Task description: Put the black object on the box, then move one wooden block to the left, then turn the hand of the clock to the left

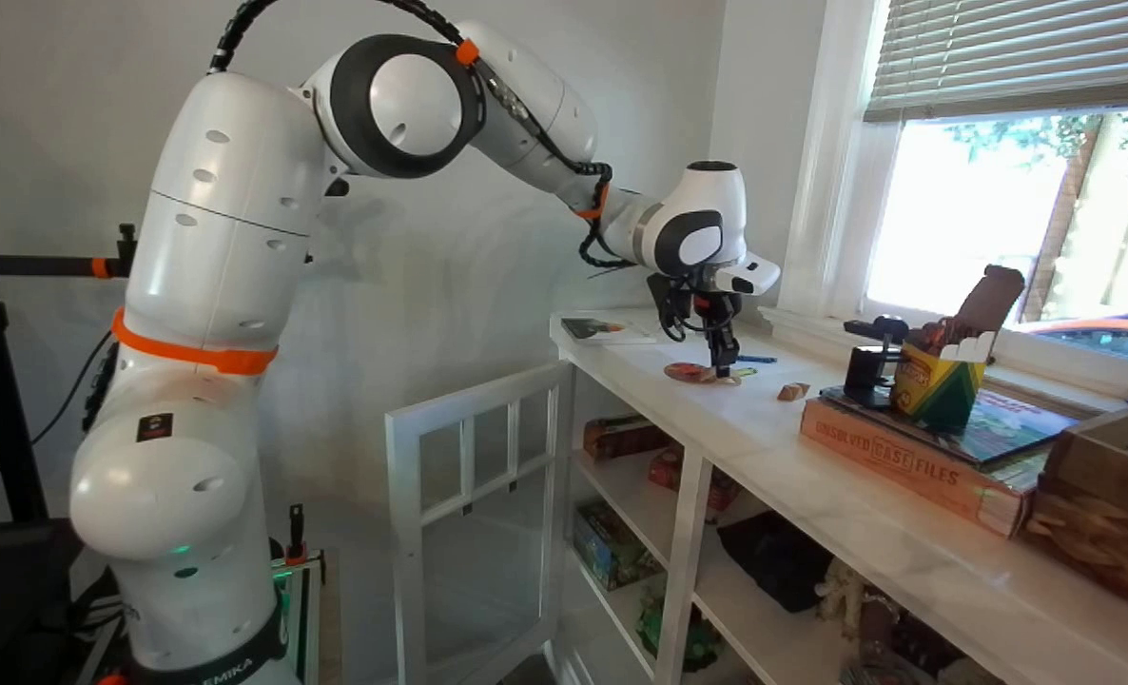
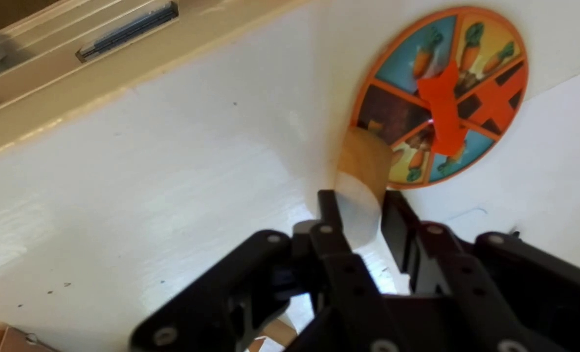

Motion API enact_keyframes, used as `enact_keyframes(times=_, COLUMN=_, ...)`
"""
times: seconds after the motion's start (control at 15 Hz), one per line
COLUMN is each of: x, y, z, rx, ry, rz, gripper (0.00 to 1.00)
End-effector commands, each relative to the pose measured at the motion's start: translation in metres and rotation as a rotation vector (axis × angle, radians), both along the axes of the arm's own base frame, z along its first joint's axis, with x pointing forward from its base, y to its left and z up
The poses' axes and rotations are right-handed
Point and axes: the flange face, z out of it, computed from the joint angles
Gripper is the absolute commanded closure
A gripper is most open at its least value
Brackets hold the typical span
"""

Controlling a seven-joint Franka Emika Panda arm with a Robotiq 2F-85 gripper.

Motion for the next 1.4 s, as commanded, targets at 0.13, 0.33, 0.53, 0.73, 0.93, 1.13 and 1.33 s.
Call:
enact_keyframes(times=0.13, x=0.007, y=0.005, z=-0.004, rx=-0.003, ry=0.005, rz=-0.046, gripper=0.93)
enact_keyframes(times=0.33, x=0.008, y=0.007, z=-0.003, rx=0.006, ry=0.007, rz=-0.062, gripper=0.93)
enact_keyframes(times=0.53, x=0.008, y=0.008, z=-0.001, rx=0.015, ry=0.008, rz=-0.072, gripper=0.93)
enact_keyframes(times=0.73, x=0.010, y=0.008, z=0.003, rx=0.019, ry=0.003, rz=-0.077, gripper=0.93)
enact_keyframes(times=0.93, x=0.011, y=0.010, z=0.002, rx=0.017, ry=0.004, rz=-0.082, gripper=0.93)
enact_keyframes(times=1.13, x=0.012, y=0.013, z=-0.002, rx=0.015, ry=0.008, rz=-0.084, gripper=0.93)
enact_keyframes(times=1.33, x=0.013, y=0.017, z=-0.004, rx=0.013, ry=0.009, rz=-0.077, gripper=0.93)
